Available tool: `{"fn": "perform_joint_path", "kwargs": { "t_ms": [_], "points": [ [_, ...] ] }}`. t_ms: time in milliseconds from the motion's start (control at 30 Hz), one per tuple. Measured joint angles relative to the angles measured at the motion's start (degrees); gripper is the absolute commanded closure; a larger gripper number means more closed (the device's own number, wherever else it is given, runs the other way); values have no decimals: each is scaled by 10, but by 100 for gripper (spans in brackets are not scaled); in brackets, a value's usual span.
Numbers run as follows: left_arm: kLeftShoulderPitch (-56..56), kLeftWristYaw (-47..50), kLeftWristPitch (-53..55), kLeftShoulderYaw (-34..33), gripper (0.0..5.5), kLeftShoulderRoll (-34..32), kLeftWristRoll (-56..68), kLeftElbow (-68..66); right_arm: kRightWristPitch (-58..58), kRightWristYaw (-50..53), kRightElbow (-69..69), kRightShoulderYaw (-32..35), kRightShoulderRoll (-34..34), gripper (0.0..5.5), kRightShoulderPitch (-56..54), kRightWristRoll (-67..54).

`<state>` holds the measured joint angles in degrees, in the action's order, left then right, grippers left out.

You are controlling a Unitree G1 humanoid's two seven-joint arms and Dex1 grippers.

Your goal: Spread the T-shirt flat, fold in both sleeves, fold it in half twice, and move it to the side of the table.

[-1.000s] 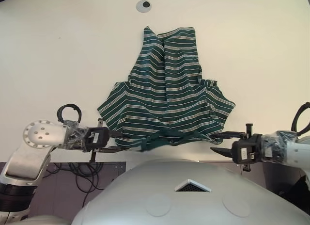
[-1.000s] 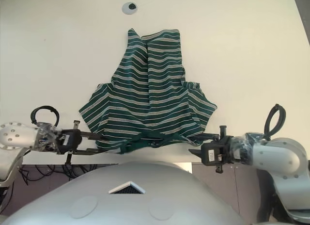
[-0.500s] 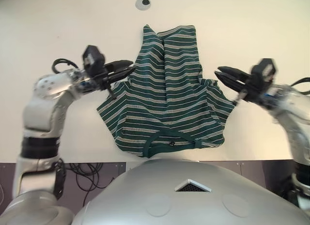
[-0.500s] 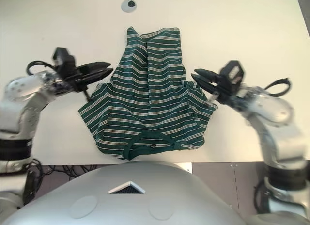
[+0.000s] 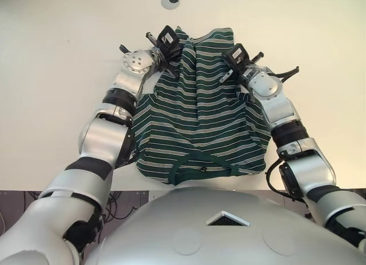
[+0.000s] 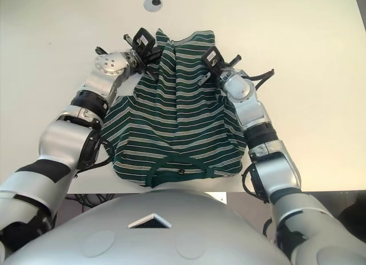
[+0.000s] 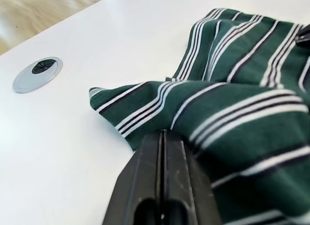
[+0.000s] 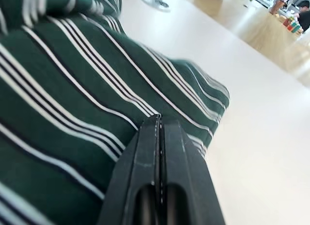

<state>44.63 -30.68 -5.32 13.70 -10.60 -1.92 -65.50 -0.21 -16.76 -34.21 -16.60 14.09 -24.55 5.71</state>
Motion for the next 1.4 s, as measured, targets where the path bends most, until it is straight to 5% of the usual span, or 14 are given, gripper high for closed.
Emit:
{"fn": "perform_joint_path", "kwargs": {
  "t_ms": [533, 1200, 1400],
  "points": [
    [-11, 59, -48, -12, 549, -75, -65, -30, -18, 1, -53, 52, 29, 550, -9, 13],
    [10, 74, -51, -38, 549, -65, -81, -64, -44, 25, -75, 76, 42, 550, -6, 28],
    [20, 18, -120, -116, 451, -59, -3, -32, -88, 58, -46, 101, 40, 550, 15, 15]
  ]
}}
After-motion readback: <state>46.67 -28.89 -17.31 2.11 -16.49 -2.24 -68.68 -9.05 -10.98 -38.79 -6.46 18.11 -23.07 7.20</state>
